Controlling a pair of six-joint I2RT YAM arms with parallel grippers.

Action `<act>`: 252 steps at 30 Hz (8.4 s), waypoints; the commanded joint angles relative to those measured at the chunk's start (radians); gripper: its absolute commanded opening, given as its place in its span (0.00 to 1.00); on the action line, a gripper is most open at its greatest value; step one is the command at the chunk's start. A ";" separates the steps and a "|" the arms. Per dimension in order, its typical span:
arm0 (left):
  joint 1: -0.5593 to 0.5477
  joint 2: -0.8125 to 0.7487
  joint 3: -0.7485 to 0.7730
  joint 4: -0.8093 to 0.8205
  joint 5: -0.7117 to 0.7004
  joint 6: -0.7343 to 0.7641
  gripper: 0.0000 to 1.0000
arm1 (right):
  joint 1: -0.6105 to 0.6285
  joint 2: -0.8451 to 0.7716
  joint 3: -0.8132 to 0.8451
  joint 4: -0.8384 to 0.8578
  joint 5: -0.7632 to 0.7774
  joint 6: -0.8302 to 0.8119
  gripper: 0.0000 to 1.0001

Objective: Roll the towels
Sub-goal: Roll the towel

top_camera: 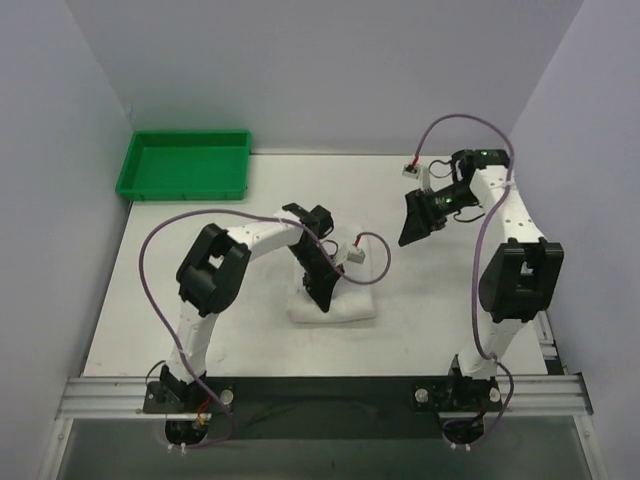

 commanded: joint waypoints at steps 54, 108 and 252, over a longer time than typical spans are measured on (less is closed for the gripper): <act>0.488 -0.069 -0.060 0.148 0.047 -0.374 0.52 | 0.774 -0.006 -0.454 0.356 0.168 -0.057 0.00; -0.096 -0.345 -0.451 0.087 -0.297 0.139 0.21 | 0.259 0.367 0.406 -0.067 -0.013 0.009 0.46; 0.147 -0.570 -0.620 0.283 -0.342 0.037 0.27 | 0.285 0.340 0.278 0.206 -0.064 0.476 0.74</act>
